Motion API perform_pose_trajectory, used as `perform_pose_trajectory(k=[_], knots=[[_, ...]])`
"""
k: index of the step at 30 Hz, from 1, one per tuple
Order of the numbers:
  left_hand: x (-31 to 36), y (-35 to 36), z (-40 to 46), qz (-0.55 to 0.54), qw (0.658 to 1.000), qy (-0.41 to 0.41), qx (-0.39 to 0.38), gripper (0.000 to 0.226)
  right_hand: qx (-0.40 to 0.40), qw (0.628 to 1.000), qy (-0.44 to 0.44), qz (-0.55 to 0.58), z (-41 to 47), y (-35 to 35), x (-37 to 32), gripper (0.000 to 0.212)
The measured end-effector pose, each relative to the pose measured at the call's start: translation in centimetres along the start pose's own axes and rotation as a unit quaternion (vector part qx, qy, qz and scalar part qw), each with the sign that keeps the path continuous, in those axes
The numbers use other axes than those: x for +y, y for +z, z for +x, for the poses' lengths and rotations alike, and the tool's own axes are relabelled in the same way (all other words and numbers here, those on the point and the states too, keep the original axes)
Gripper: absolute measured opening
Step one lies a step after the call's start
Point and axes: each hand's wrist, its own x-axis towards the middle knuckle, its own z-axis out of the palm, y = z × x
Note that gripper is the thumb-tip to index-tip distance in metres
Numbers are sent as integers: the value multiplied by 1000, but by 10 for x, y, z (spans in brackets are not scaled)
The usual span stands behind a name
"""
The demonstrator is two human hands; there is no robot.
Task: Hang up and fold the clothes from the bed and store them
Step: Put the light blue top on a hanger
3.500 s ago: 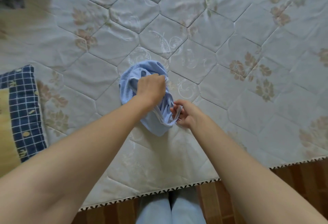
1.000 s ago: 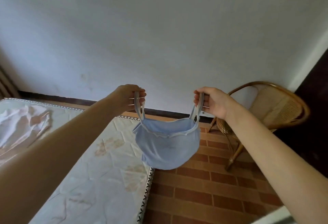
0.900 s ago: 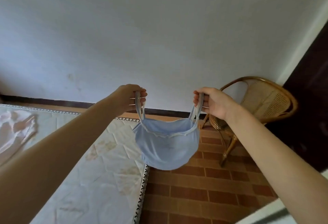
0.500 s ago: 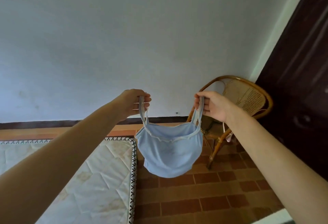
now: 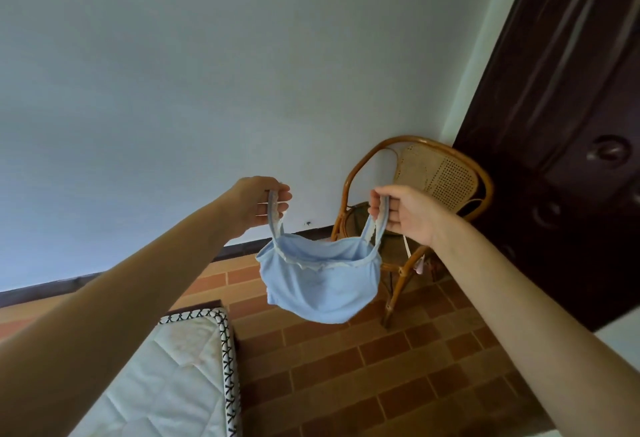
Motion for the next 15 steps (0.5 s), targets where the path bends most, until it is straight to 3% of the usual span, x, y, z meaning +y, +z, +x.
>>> perform_pose_trajectory(k=[15], knots=[[40,84,192,-10,1000,-26,10,19,15,999,30,6,182,-110,-58,15]])
